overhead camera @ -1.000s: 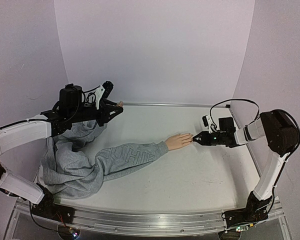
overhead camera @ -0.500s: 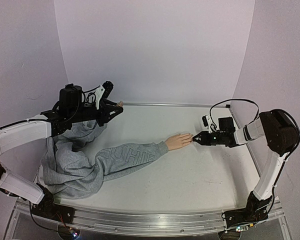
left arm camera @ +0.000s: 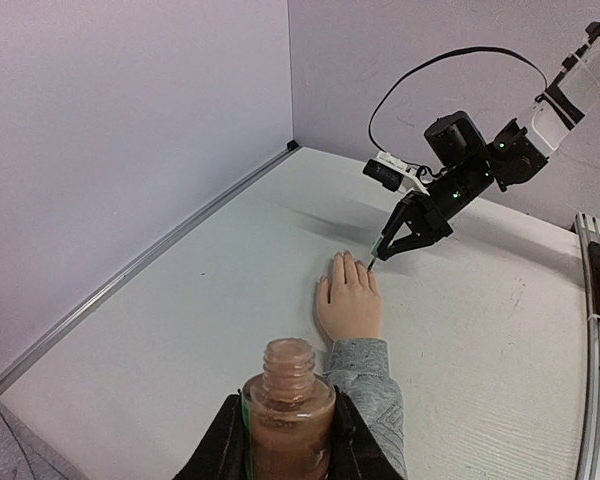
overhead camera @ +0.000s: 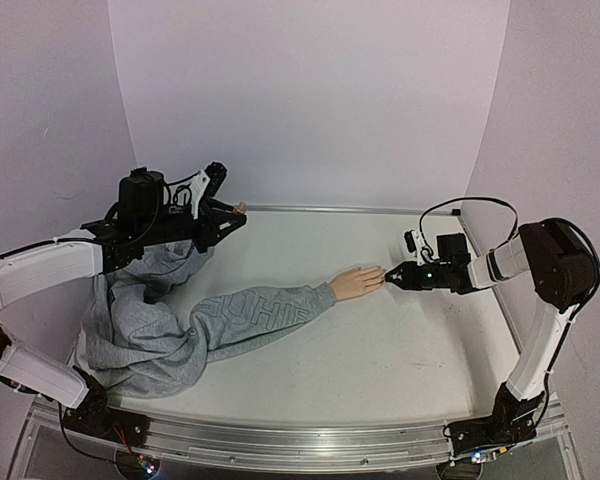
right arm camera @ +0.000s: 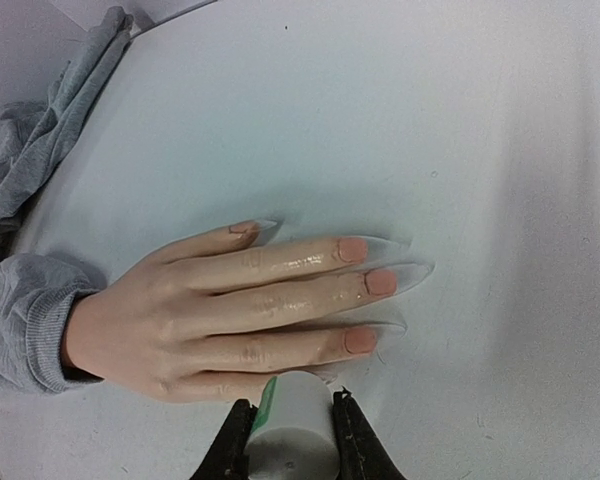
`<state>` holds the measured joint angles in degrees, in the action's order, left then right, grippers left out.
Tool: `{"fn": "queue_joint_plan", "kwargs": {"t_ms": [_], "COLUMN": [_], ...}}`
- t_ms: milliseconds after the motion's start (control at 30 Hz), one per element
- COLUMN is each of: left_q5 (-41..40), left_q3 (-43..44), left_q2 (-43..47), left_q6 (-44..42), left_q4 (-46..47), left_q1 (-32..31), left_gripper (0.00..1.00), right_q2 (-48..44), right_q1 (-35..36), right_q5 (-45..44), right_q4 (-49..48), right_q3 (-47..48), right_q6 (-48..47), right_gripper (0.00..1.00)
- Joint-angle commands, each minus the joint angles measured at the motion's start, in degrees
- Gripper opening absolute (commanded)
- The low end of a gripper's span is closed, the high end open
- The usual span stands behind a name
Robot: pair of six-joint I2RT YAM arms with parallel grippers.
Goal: Paint the nails
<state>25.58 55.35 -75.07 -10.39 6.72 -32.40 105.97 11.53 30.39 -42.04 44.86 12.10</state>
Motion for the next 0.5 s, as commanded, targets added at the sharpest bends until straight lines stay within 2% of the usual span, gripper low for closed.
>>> {"fn": "queue_joint_plan", "kwargs": {"t_ms": [0,467], "left_q5": [0.92,0.76], "left_q3": [0.98,0.85], "left_q2": [1.11,1.31], "left_q6": [0.47,0.33], "left_q4": [3.48,3.53], "left_q1": [0.3,0.33], "left_gripper": [0.0,0.0], "right_q2": [0.99,0.99], "right_q1": [-0.19,-0.19], "right_q5": [0.38,-0.36], "right_q4": [0.16,1.0], "right_q3": [2.1,2.05], "right_q6": [0.55,0.64], "right_gripper": [0.0,0.0]}}
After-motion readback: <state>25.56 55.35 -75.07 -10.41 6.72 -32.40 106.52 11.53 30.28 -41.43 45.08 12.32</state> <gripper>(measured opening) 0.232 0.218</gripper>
